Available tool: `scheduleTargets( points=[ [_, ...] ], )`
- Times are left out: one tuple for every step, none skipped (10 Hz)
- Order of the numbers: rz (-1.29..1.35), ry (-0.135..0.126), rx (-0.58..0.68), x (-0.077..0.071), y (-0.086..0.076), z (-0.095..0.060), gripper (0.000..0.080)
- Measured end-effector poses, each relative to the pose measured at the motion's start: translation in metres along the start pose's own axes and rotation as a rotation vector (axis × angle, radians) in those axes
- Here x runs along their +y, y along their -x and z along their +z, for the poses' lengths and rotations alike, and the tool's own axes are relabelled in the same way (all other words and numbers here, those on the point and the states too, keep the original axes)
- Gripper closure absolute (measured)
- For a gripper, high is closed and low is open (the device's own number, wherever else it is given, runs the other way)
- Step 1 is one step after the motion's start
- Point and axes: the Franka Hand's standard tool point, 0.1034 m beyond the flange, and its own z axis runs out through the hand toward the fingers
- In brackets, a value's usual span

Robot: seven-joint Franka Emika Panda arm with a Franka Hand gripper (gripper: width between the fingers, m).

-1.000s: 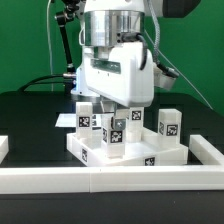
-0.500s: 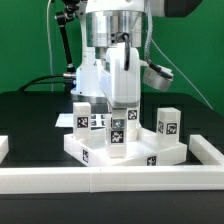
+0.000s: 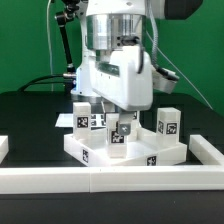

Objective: Assemble square table

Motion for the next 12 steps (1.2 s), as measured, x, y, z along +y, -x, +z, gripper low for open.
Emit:
scheduleTargets(
  points=[
    [-0.038,0.001,-0.001,-0.0002,0.0020,0.0004,0.0186],
    [-0.140,0.002,-0.001,-0.0004,0.0032,0.0006,0.0156],
    [-0.215,0.002,-0.001,-0.0007,0.0035,0.0005,0.0151],
    [-0.321,0.001,-0.001,-0.0010,0.0032,0.0001,0.0151],
    [-0.393,0.001,-0.001,-0.0011,0.0034,0.0002,0.0150],
    [-0.539,0.001,-0.001,-0.0010,0.0030,0.0001,0.0150],
    [-0.579,0.001,-0.001,-0.0011,0.0031,0.0001,0.0150],
    [-0.686,0.001,0.000,-0.0011,0.0033,0.0001,0.0150],
    [-0.761,0.001,-0.002,-0.0013,0.0051,0.0005,0.0150],
    [-0.806,0.001,-0.003,-0.0014,0.0061,0.0007,0.0150],
    [-0.902,0.001,-0.003,-0.0013,0.0054,0.0005,0.0150],
    [-0.994,0.001,-0.003,-0.0009,0.0037,0.0003,0.0150]
  ],
)
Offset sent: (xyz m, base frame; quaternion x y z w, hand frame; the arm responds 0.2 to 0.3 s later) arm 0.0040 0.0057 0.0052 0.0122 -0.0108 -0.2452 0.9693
